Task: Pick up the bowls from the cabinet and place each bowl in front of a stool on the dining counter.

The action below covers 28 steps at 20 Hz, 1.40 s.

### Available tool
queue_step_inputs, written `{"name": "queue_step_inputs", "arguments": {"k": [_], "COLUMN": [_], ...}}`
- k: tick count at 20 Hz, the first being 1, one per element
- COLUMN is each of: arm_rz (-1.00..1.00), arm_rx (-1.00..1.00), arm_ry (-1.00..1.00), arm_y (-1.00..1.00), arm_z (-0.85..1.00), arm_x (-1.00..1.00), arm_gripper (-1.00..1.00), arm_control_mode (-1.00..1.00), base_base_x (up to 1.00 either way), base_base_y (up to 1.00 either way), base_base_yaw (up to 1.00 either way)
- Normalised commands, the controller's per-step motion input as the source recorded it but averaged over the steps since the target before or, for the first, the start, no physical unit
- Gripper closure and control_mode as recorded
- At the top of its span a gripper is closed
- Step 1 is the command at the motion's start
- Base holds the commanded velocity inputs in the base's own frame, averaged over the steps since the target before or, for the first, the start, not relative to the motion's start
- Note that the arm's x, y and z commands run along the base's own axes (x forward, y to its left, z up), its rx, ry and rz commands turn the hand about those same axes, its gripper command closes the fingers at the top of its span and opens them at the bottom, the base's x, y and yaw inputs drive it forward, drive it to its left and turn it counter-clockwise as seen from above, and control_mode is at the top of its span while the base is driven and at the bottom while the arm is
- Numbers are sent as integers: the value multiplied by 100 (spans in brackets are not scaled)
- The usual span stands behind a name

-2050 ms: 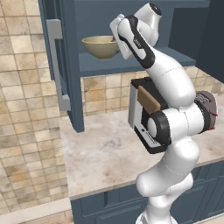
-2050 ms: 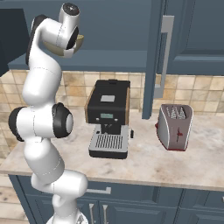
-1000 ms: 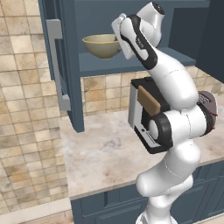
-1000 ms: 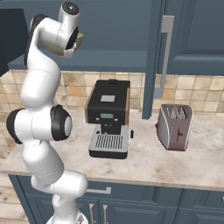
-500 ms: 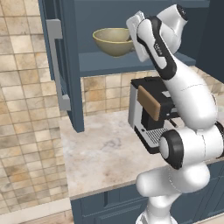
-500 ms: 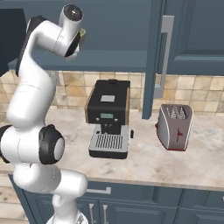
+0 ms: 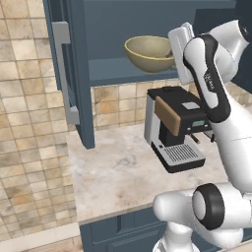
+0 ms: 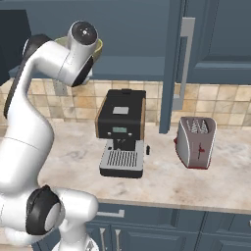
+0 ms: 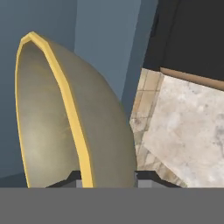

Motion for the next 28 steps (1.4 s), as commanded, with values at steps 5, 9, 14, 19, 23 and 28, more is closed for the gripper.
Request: {"name": "queue_step_inputs", "arguments": {"k": [5, 9, 14, 19, 23, 28], "arm_rz": [-6, -7, -2, 0, 0, 0], "arm_rx": [0, 0, 0, 0, 0, 0], "arm_ry": [17, 23, 13, 1, 0, 0], "arm_y": [-26, -9, -19, -12, 0, 0], "arm_z": [16, 2, -3, -6, 0, 0], "arm_x": [-98, -100, -100, -60, -29, -24], "arm_gripper": [100, 100, 100, 100, 100, 100], "arm_control_mode": [-100, -100, -100, -100, -100, -100], "base_base_x": [0, 0, 0, 0, 0, 0], "base_base_y": [0, 0, 0, 0, 0, 0], "base_base_yaw": [0, 0, 0, 0, 0, 0]}}
